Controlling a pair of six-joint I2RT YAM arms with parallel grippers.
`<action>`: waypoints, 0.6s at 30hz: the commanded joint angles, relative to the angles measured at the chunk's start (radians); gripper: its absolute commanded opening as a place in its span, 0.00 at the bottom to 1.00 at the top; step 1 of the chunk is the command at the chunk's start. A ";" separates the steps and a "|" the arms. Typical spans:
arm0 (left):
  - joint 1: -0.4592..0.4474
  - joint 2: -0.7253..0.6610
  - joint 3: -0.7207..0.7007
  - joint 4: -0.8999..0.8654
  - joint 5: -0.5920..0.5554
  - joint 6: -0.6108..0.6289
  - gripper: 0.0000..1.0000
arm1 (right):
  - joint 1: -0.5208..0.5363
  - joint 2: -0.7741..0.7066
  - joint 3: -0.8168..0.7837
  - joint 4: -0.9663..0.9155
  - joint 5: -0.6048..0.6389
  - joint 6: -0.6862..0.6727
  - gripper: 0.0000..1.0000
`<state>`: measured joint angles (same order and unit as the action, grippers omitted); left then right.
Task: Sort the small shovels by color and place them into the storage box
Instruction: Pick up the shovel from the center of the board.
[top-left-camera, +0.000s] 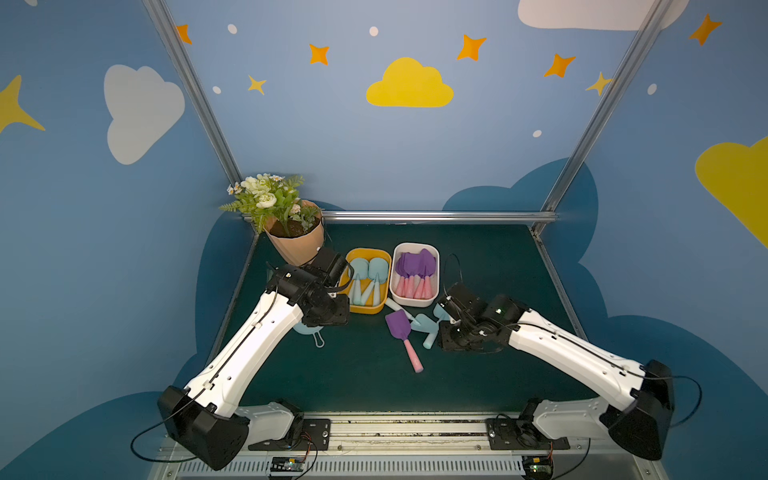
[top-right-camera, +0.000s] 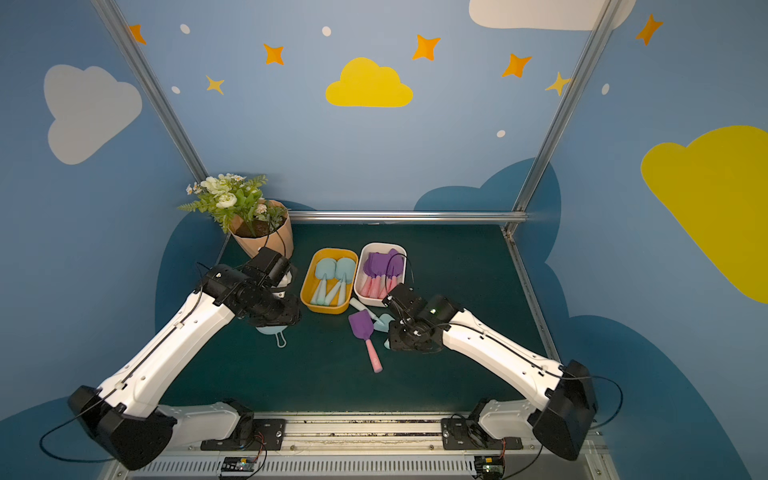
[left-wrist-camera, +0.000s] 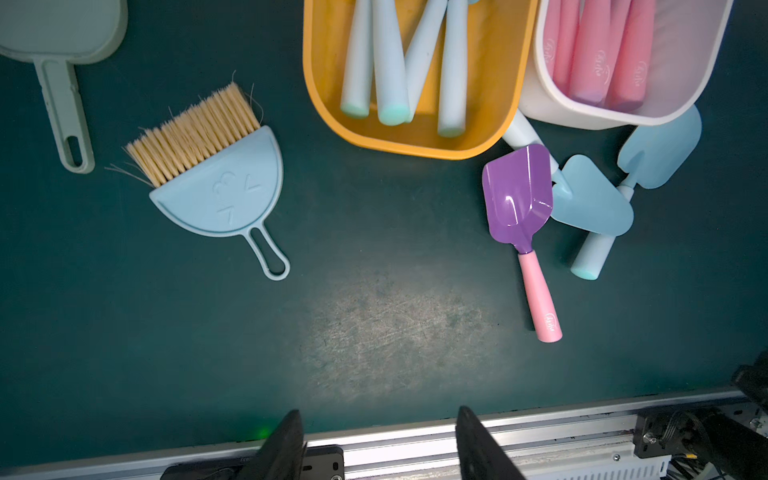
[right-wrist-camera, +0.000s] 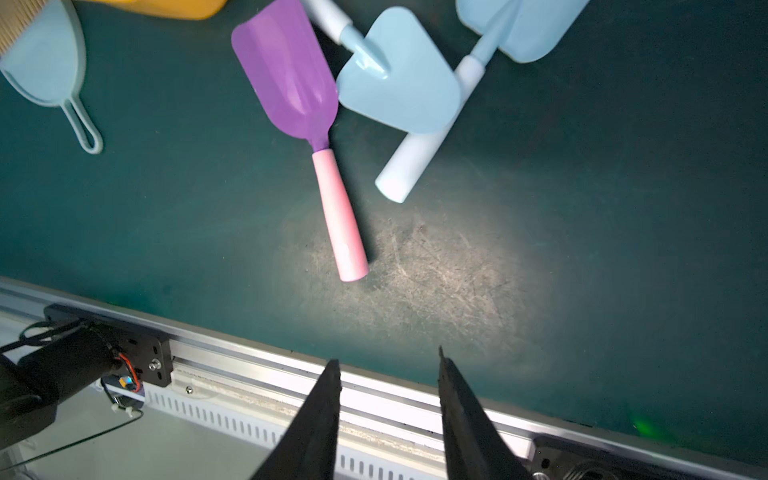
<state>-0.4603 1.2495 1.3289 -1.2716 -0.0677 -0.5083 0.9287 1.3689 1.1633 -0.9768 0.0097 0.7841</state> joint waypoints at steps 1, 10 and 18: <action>0.003 -0.051 -0.050 0.006 -0.015 -0.054 0.52 | 0.050 0.104 0.057 -0.022 -0.048 -0.009 0.40; 0.003 -0.139 -0.133 0.002 -0.013 -0.093 0.53 | 0.122 0.346 0.182 -0.020 -0.108 -0.036 0.41; 0.003 -0.160 -0.157 -0.006 -0.008 -0.112 0.54 | 0.124 0.434 0.190 -0.026 -0.116 -0.045 0.41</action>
<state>-0.4603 1.0981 1.1797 -1.2701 -0.0772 -0.6044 1.0492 1.7756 1.3403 -0.9764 -0.0990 0.7528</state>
